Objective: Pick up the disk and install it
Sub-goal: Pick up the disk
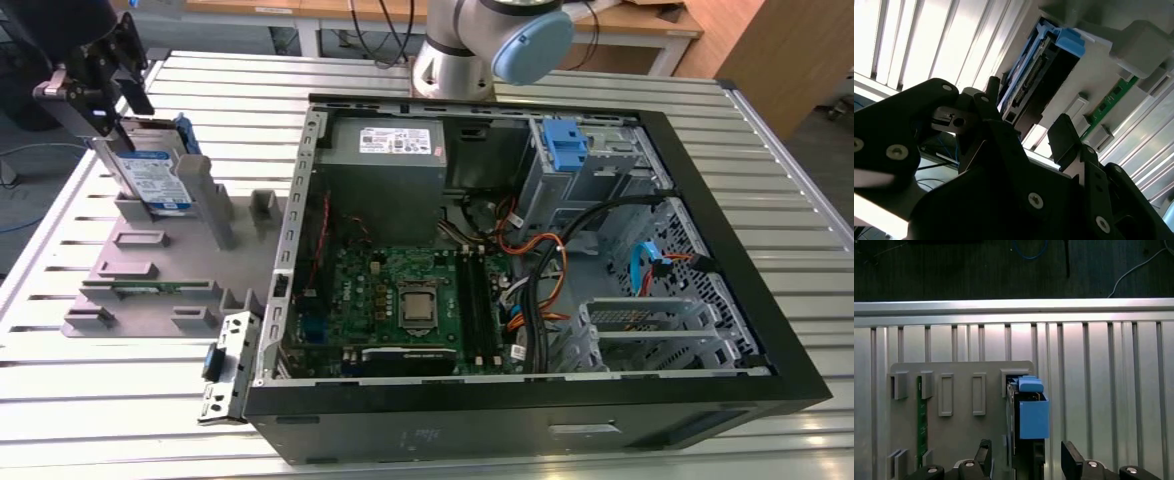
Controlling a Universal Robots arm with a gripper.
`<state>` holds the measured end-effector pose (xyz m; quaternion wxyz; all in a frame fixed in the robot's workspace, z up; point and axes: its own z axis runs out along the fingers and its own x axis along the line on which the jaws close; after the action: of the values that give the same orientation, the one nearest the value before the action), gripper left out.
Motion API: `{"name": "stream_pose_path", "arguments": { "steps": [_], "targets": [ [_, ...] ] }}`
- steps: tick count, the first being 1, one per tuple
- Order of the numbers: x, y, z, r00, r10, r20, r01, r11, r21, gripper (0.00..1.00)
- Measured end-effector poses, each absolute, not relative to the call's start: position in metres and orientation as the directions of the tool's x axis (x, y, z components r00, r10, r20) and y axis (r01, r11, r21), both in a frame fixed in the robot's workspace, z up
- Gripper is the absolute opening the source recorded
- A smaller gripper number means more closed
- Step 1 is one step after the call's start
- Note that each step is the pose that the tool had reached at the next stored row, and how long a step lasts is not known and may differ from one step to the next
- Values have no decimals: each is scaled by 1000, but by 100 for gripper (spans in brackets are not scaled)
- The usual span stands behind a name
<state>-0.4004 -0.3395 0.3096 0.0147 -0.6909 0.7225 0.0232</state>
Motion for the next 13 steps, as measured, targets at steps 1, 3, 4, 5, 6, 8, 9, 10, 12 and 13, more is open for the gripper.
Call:
{"name": "stream_pose_path", "arguments": {
  "steps": [1,3,4,5,6,8,9,10,12,13],
  "targets": [
    [-400,-340,310,-45,-998,-53,-999,44,13,65],
    [-400,-340,310,-45,-998,-52,-999,44,13,65],
    [-400,-340,309,-45,-998,-51,-999,44,13,65],
    [-400,-339,310,-45,-998,-51,-999,44,13,65],
    [-400,-339,309,-45,-998,-51,-999,44,16,65],
    [-400,-339,310,-45,-998,-51,-999,44,22,65],
    [-400,-339,310,-46,-998,-51,-999,44,22,65],
    [-400,-339,310,-45,-998,-51,-999,44,22,65],
    [-400,-339,310,-45,-998,-51,-999,44,23,65],
    [-400,-339,309,-45,-998,-51,-999,44,23,65]
  ]
}}
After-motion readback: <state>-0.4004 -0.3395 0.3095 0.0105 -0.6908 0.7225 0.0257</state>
